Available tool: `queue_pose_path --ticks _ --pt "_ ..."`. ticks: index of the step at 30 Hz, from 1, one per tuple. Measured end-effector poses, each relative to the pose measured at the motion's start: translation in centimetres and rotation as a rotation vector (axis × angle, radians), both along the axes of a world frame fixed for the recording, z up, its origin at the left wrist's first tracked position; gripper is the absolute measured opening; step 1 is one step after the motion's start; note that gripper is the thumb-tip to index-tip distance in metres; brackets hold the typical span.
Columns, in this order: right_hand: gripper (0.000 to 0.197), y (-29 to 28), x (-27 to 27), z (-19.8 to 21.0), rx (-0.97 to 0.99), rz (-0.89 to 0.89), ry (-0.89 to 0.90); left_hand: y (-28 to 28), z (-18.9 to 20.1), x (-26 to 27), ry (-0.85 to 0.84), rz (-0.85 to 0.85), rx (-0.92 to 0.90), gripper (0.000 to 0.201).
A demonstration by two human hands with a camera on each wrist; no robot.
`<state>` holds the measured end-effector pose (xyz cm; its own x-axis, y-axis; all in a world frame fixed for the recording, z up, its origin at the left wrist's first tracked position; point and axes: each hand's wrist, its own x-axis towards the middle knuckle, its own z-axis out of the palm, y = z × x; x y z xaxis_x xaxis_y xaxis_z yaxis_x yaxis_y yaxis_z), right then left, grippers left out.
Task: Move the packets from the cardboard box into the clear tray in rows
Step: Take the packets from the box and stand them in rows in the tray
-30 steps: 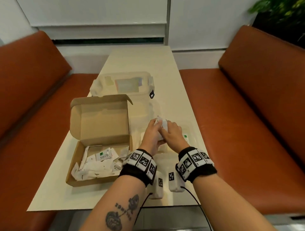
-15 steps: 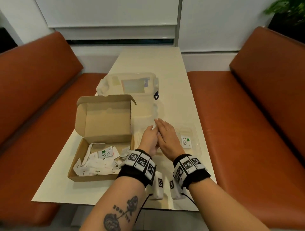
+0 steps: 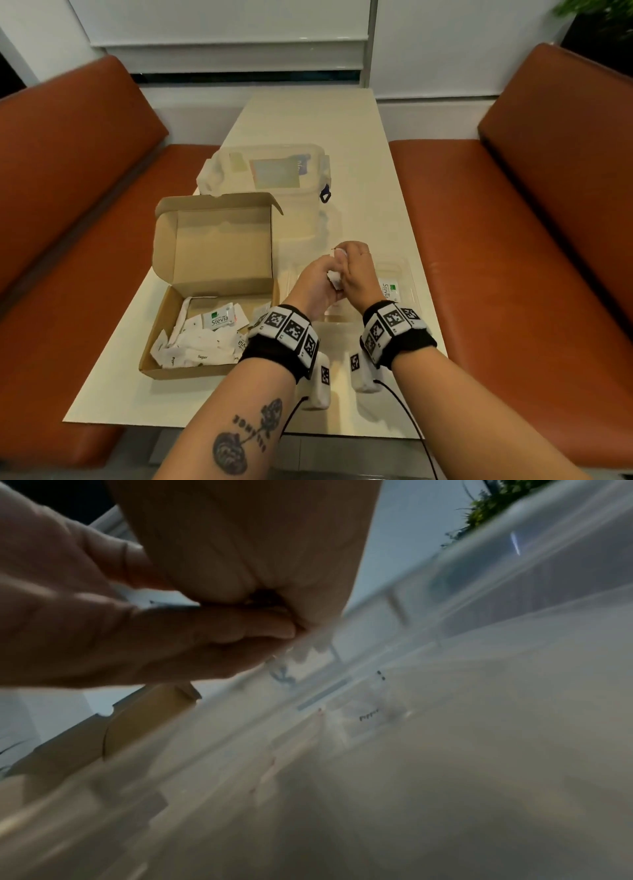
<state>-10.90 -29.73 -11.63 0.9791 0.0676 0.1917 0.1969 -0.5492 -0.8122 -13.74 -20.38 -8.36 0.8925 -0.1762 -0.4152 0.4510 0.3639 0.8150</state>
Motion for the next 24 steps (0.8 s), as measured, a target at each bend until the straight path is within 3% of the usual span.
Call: queue_pose_path --ticks 5,8,12,17,24 --pt "0.031 -0.7 0.2 1.0 0.111 0.051 0.135 0.6 -0.2 0.6 -0.09 -0.074 0.081 0.038" --pt "0.03 -1.6 0.2 1.4 0.23 -0.039 0.148 1.2 -0.5 1.1 -0.07 -0.015 0.056 0.042" --pt "0.012 -2.8 0.2 1.8 0.198 -0.104 0.137 1.8 -1.0 1.5 -0.057 0.04 0.049 0.04" --pt "0.034 -2.0 -0.6 1.6 0.179 -0.068 0.207 2.0 -1.7 1.6 -0.071 0.039 0.059 0.035" --pt "0.045 -2.5 -1.2 1.2 0.265 -0.111 0.293 1.1 -2.7 1.8 -0.035 0.072 0.093 0.015"
